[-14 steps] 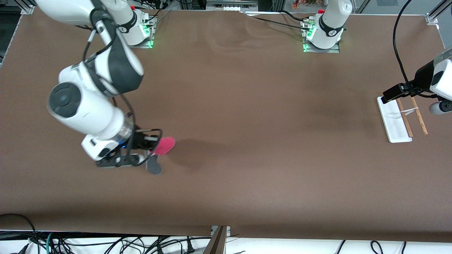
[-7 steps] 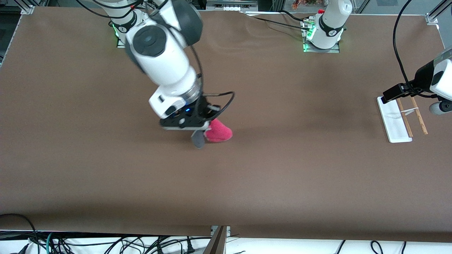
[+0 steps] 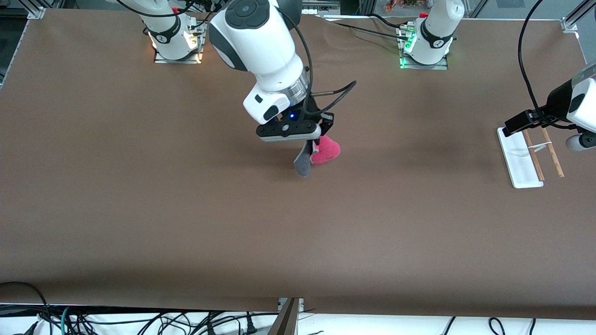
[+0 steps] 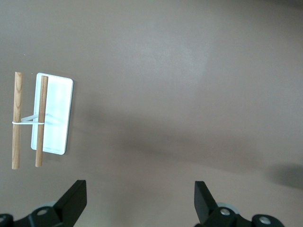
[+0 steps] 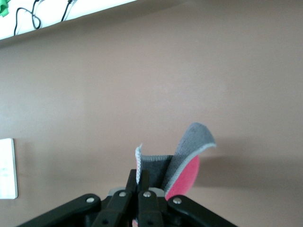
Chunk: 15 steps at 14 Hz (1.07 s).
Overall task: Pass towel and hang on rack
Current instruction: 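Lift the towel with the right gripper toward the table middle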
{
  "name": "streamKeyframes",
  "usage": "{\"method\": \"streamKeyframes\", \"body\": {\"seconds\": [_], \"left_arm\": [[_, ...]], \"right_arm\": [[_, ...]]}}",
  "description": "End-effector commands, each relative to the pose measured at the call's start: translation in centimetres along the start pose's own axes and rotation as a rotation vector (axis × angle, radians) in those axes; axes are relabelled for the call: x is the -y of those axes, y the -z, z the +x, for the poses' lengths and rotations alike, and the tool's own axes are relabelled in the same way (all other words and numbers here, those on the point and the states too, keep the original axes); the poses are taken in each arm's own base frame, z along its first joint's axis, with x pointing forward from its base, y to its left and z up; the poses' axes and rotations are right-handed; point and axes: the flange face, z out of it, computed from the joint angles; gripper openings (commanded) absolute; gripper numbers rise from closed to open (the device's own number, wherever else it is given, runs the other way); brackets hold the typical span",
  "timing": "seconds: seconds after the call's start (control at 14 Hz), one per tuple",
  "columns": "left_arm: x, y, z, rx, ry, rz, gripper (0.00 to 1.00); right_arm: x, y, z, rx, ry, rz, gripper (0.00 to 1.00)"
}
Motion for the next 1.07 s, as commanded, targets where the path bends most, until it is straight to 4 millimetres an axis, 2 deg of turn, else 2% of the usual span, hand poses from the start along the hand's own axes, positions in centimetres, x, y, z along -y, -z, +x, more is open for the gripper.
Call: {"method": "streamKeyframes", "body": {"seconds": [0.0, 0.71, 1.0], "left_arm": [[-0.2, 0.5, 0.3, -0.013, 0.006, 0.020, 1.00], [-0.2, 0.5, 0.3, -0.011, 0.006, 0.020, 1.00], [-0.2, 0.5, 0.3, -0.013, 0.006, 0.020, 1.00]], "right_arm": [[0.9, 0.7, -0.7, -0.007, 0.003, 0.011, 0.00], [2.0, -0.1, -2.0, -0.004, 0.022, 0.024, 0.00], [2.2, -0.6, -1.8, -0.014, 0.020, 0.044, 0.00]]}}
